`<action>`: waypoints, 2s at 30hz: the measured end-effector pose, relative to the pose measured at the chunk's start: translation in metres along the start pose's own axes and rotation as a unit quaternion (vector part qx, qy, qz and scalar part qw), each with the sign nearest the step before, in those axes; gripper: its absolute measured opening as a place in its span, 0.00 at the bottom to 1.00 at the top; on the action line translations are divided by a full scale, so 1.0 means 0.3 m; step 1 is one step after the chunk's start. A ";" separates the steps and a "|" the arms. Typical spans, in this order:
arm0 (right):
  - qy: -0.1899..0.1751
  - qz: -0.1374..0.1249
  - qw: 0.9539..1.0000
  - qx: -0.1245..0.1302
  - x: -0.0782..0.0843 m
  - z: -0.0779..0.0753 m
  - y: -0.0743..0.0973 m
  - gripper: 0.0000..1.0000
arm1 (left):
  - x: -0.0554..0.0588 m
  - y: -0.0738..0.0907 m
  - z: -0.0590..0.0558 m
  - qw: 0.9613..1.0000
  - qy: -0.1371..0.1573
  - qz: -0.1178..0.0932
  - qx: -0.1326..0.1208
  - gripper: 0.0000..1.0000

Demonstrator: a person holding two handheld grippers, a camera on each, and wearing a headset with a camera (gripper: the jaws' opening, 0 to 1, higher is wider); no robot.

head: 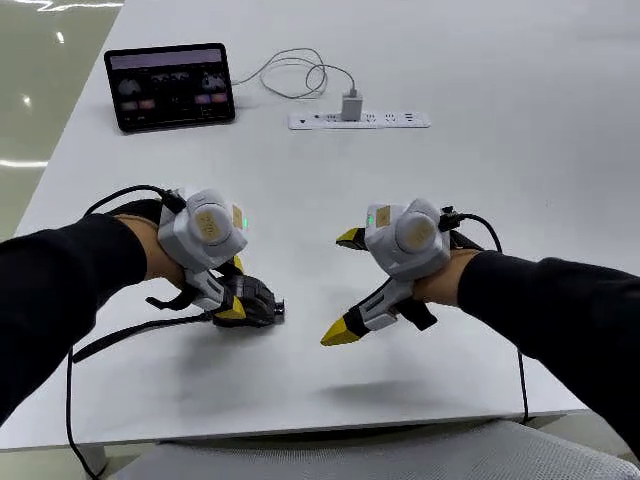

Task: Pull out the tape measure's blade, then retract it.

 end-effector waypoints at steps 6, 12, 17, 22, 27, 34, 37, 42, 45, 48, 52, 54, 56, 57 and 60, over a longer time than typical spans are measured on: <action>0.041 -0.007 0.999 -0.023 -0.011 0.018 -0.053 0.78 | 0.000 -0.001 -0.003 1.000 -0.002 0.009 -0.002 0.28; 0.043 -0.010 0.998 -0.037 -0.013 0.013 -0.099 0.61 | 0.004 -0.003 -0.001 1.000 -0.007 0.019 -0.003 0.28; 0.041 -0.002 0.998 -0.044 0.005 0.009 -0.132 0.51 | 0.006 -0.004 0.000 1.000 -0.008 0.023 -0.001 0.28; 0.040 0.004 0.998 -0.050 0.022 0.015 -0.163 0.41 | 0.006 -0.002 -0.002 1.000 -0.005 0.023 0.002 0.28; 0.031 0.008 0.998 -0.046 0.043 0.007 -0.196 0.31 | 0.006 -0.002 -0.002 1.000 0.005 0.022 0.000 0.28; 0.048 0.014 0.998 -0.046 0.049 0.016 -0.237 0.20 | 0.011 -0.003 0.002 1.000 0.011 0.019 0.001 0.29; 0.044 0.014 0.998 -0.041 0.049 0.004 -0.247 0.15 | 0.013 -0.004 0.004 1.000 0.013 0.018 0.002 0.29; 0.052 0.019 0.997 -0.046 0.055 0.012 -0.267 0.12 | 0.014 -0.006 0.006 1.000 0.015 0.018 0.003 0.29; 0.063 0.020 0.997 -0.051 0.054 0.012 -0.265 0.11 | 0.014 -0.007 0.007 1.000 0.015 0.017 0.003 0.29; 0.066 0.025 0.996 -0.054 0.056 0.011 -0.265 0.10 | 0.017 -0.009 0.013 1.000 0.015 0.016 0.004 0.29; 0.066 0.026 0.996 -0.054 0.056 0.009 -0.263 0.09 | 0.018 -0.006 0.014 1.000 0.019 0.017 0.001 0.29; 0.067 0.028 0.996 -0.055 0.058 0.007 -0.261 0.09 | 0.019 -0.005 0.013 1.000 0.020 0.016 -0.001 0.29; 0.068 0.030 0.996 -0.056 0.059 0.007 -0.260 0.09 | 0.021 -0.004 0.016 1.000 0.020 0.011 -0.003 0.29; 0.065 0.031 0.996 -0.056 0.059 0.006 -0.260 0.09 | 0.020 -0.004 0.015 1.000 0.021 0.008 -0.004 0.29; 0.061 0.032 0.996 -0.055 0.059 0.006 -0.260 0.09 | 0.019 -0.003 0.013 1.000 0.025 0.004 -0.005 0.29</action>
Point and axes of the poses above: the centre of the closed fingertips' face, and the gripper's own axes: y roughly backward along the fingers, z roughly to its left, x roughly out of its underside, the point moved 2 cm from there along y, roughly backward along the fingers, and after that the axes turned 12 degrees about -z, right-handed, at the moved point
